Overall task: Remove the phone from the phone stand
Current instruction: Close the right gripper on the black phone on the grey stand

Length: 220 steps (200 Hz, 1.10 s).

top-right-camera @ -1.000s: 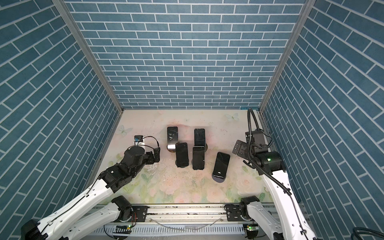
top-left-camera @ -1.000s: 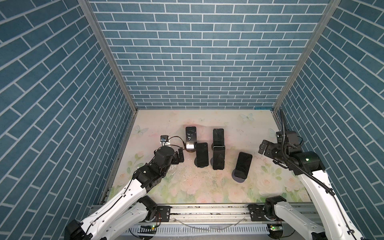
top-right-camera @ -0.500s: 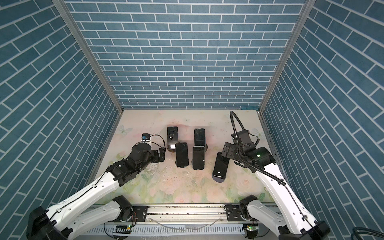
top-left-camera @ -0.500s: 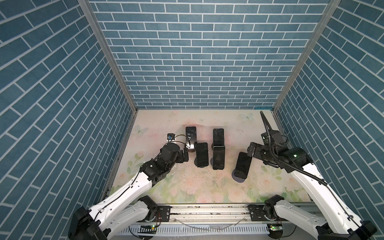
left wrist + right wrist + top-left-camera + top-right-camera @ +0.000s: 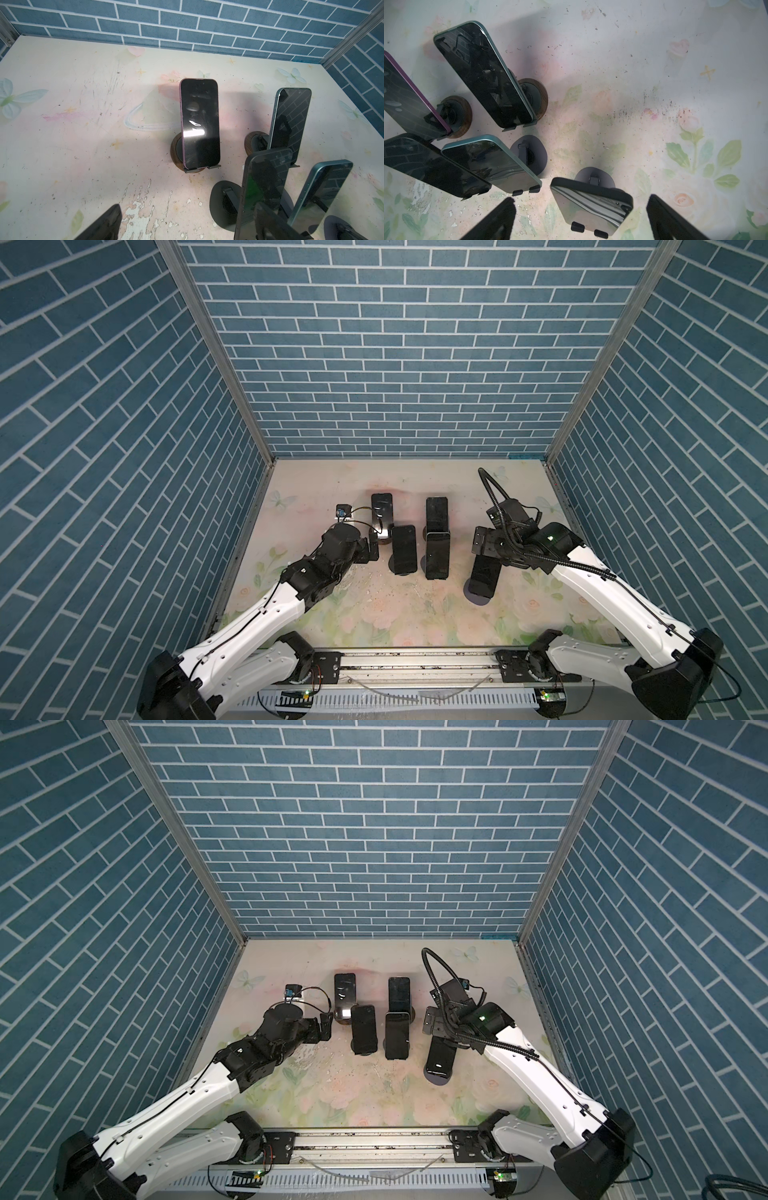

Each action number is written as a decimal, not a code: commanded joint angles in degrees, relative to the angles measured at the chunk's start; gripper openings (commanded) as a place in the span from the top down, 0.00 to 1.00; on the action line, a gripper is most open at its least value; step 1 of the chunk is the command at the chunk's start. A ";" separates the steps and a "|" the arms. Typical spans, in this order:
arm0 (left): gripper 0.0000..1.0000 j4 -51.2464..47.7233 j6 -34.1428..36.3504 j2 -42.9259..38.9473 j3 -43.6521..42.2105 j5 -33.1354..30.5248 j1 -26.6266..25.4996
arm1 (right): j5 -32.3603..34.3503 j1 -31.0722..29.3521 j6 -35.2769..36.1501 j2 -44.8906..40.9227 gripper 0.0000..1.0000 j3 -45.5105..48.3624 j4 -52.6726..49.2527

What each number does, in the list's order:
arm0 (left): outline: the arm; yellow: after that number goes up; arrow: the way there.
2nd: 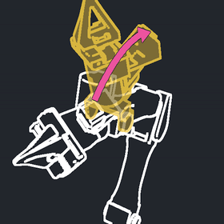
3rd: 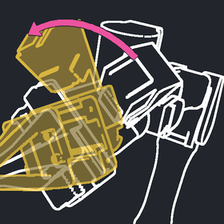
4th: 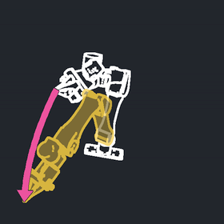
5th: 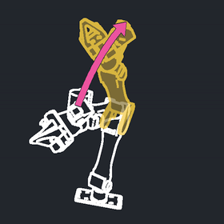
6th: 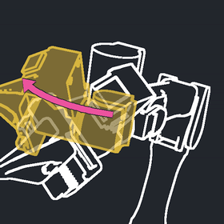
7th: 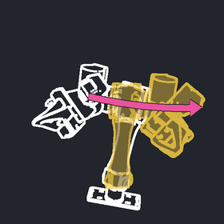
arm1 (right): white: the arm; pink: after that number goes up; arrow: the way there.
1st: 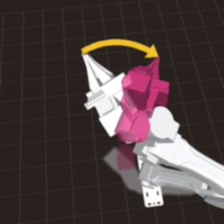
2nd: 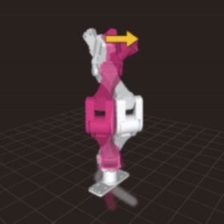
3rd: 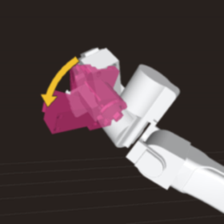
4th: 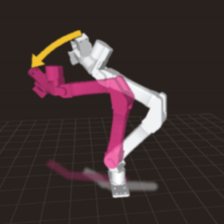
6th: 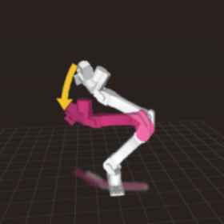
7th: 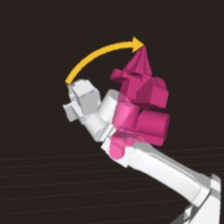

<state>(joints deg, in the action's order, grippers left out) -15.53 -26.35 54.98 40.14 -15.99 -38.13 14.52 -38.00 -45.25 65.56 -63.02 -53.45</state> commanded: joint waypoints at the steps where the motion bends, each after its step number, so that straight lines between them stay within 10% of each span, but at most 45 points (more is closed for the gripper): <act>1: 0.00 0.71 0.82 0.39 0.73 -1.63 -0.30 | 3.65 -1.14 -3.96 1.24 0.01 1.66 -0.90; 77: 0.00 1.65 0.51 0.38 0.03 -2.47 -0.28 | 7.54 -3.28 -8.03 4.85 0.07 4.09 -1.13; 220: 0.00 1.82 0.78 0.13 -1.90 -2.73 -0.29 | 5.24 -4.01 -6.65 5.78 0.49 3.50 1.36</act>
<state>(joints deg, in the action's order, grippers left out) -13.80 -26.13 55.40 39.13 -18.15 -38.15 20.12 -41.63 -52.18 72.36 -59.07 -51.79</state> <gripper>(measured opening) 0.996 0.747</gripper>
